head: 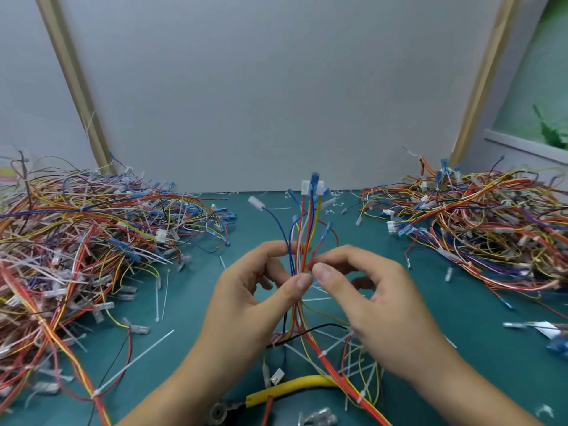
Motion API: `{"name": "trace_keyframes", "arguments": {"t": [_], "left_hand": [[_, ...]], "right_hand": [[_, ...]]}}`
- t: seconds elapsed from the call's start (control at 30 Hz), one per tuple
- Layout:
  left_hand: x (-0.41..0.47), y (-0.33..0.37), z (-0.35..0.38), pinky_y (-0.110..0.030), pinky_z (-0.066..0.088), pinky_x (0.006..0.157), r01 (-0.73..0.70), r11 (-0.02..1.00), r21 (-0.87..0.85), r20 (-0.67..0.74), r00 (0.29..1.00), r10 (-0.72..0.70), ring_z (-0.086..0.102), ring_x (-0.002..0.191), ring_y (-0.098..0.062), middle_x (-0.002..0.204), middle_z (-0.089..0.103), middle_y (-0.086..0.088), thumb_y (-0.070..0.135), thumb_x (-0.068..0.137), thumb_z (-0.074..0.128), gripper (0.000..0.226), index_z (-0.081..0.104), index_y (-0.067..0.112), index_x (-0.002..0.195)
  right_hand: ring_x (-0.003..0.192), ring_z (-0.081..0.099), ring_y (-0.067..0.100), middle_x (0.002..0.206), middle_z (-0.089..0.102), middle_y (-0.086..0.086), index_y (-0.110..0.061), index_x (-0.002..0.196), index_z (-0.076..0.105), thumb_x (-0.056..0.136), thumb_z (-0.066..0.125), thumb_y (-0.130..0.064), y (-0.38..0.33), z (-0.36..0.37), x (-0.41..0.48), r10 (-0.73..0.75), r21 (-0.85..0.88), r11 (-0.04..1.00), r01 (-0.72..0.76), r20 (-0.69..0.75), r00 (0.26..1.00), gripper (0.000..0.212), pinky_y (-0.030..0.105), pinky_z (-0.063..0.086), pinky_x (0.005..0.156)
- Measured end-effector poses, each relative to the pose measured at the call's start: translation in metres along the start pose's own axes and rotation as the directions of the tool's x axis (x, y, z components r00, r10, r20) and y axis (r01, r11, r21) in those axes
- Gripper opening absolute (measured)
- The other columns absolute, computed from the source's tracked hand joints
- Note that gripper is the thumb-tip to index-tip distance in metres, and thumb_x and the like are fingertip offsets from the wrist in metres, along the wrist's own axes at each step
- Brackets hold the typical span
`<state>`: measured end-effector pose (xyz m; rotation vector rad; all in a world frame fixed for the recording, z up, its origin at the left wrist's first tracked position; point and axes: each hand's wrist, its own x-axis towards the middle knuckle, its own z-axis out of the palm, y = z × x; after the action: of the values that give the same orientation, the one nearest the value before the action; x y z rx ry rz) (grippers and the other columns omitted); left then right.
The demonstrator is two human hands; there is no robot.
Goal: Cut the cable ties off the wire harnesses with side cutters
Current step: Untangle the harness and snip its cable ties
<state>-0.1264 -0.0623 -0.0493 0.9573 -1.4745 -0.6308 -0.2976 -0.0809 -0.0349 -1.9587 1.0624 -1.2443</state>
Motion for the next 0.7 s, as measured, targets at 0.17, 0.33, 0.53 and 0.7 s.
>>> {"name": "trace_keyframes", "arguments": {"t": [0.17, 0.33, 0.53, 0.7], "left_hand": [[-0.0014, -0.0013, 0.0011, -0.023, 0.036, 0.071, -0.048, 0.995, 0.089, 0.019, 0.999, 0.047, 0.046, 0.068, -0.004, 0.065, 0.048, 0.015, 0.042, 0.081, 0.069, 0.032, 0.065, 0.041, 0.112], [-0.0017, -0.0008, 0.0007, -0.02, 0.036, 0.07, -0.053, 0.995, 0.089, 0.017, 0.999, 0.051, 0.046, 0.067, -0.004, 0.065, 0.047, 0.013, 0.033, 0.083, 0.072, 0.032, 0.065, 0.042, 0.113], [-0.0026, -0.0008, -0.0007, -0.019, 0.038, 0.069, -0.051, 0.992, 0.12, 0.013, 0.999, 0.049, 0.048, 0.067, -0.005, 0.065, 0.05, 0.011, 0.03, 0.083, 0.071, 0.035, 0.066, 0.044, 0.115], [0.005, -0.0009, -0.0019, -0.018, 0.047, 0.062, 0.135, 0.971, -0.199, -0.013, 0.99, -0.141, 0.056, 0.065, -0.008, 0.068, 0.06, 0.006, 0.022, 0.078, 0.08, 0.033, 0.072, 0.029, 0.109]], "right_hand": [[0.09, 0.066, 0.01, 0.086, 0.073, -0.013, -0.03, 0.084, 0.072, 0.094, 0.064, -0.027, -0.0022, 0.0016, 0.0, 0.031, 0.088, 0.995, -0.036, 0.059, 0.998, 0.013, 0.041, 0.053, 0.082], [0.087, 0.068, 0.011, 0.086, 0.074, -0.009, -0.027, 0.084, 0.073, 0.091, 0.062, -0.033, -0.0036, 0.0026, 0.0011, 0.027, 0.133, 0.991, -0.036, 0.069, 0.997, 0.015, 0.051, 0.053, 0.081], [0.085, 0.068, 0.009, 0.085, 0.074, -0.008, -0.027, 0.084, 0.073, 0.092, 0.062, -0.029, -0.0015, 0.0026, 0.0016, 0.045, 0.171, 0.983, -0.059, 0.084, 0.995, 0.014, 0.047, 0.054, 0.084], [0.088, 0.067, 0.005, 0.089, 0.074, -0.013, -0.033, 0.089, 0.074, 0.094, 0.065, -0.021, 0.002, 0.0009, 0.0024, 0.067, 0.147, 0.986, -0.078, 0.081, 0.994, 0.016, 0.027, 0.052, 0.078]]}}
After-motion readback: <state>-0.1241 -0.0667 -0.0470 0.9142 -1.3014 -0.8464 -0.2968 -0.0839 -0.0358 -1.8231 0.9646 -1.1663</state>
